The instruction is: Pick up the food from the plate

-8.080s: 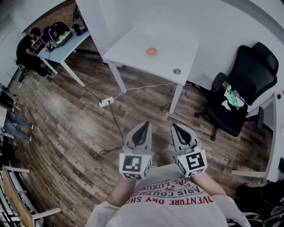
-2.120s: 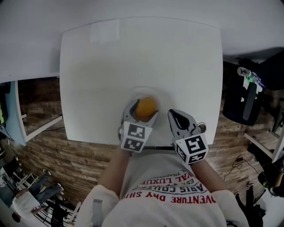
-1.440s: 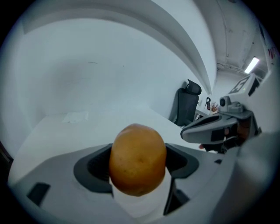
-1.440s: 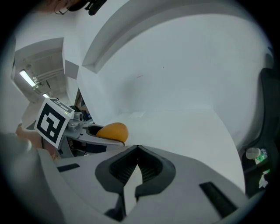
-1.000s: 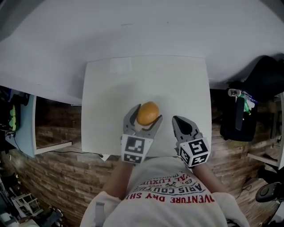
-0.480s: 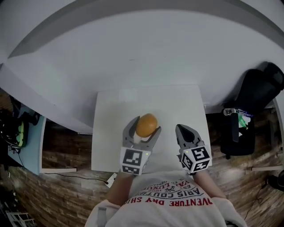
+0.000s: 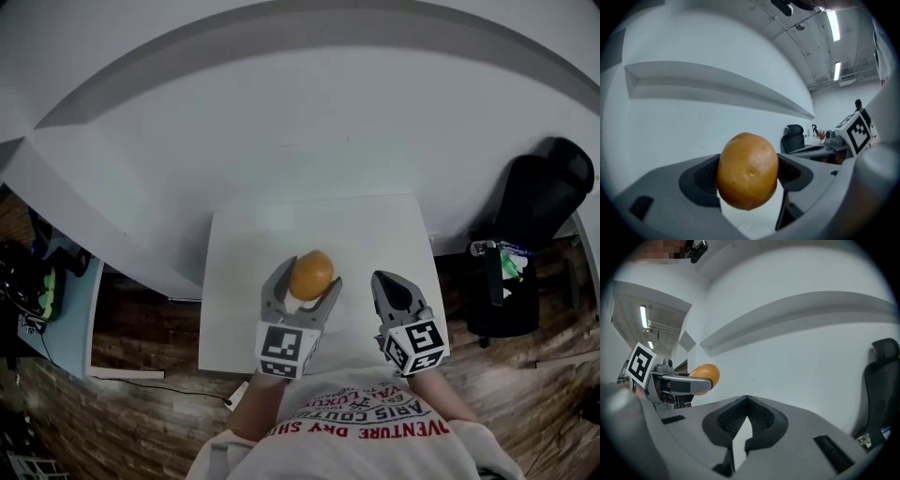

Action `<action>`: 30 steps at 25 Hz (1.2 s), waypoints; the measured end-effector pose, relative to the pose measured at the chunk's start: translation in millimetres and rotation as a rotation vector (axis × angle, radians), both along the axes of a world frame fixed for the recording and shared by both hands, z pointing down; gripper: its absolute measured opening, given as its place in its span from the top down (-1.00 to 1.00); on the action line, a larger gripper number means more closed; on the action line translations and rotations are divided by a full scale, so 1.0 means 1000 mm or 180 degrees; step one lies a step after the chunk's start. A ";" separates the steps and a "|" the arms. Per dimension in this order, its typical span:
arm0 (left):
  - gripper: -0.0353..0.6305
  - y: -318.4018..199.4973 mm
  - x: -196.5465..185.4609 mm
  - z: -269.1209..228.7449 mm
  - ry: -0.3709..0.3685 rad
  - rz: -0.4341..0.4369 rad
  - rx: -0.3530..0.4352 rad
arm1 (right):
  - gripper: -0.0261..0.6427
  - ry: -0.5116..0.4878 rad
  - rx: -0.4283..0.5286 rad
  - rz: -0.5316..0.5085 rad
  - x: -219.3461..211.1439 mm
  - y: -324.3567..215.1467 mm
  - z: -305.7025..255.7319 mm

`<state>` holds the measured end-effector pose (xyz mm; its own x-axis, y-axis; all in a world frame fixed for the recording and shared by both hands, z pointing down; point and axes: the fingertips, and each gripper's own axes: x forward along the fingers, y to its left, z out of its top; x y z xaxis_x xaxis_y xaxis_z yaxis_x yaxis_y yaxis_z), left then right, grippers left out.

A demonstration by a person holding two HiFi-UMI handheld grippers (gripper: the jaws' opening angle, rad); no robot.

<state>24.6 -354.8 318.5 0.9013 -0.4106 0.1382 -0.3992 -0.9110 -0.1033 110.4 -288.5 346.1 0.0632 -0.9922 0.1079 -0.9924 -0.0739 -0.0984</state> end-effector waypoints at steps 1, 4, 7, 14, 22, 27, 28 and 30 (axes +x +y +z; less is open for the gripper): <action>-0.18 0.000 -0.001 0.000 0.0008 -0.0008 -0.0015 | 0.91 0.0025 0.0017 0.0001 -0.001 0.001 -0.002; -0.18 0.000 -0.003 0.000 0.0025 -0.0030 -0.0052 | 0.91 0.0084 0.0036 -0.0017 -0.002 0.003 -0.004; -0.18 0.002 -0.004 0.001 0.0022 -0.0040 -0.0075 | 0.91 0.0113 0.0016 -0.0036 -0.004 0.004 -0.003; -0.18 0.006 -0.007 0.000 0.0037 -0.0062 -0.0106 | 0.91 0.0188 -0.0029 -0.0180 -0.013 0.007 0.000; -0.18 0.011 -0.003 0.007 0.0007 -0.0038 -0.0153 | 0.91 0.0179 -0.0076 -0.0118 -0.008 0.006 0.006; -0.18 0.006 -0.005 0.008 0.0014 -0.0107 -0.0184 | 0.91 0.0184 -0.0088 -0.0085 -0.004 0.005 0.007; -0.18 0.005 -0.005 0.009 0.0015 -0.0111 -0.0194 | 0.91 0.0180 -0.0088 -0.0086 -0.003 0.005 0.008; -0.18 0.005 -0.005 0.011 0.0008 -0.0110 -0.0204 | 0.91 0.0168 -0.0088 -0.0085 -0.002 0.004 0.010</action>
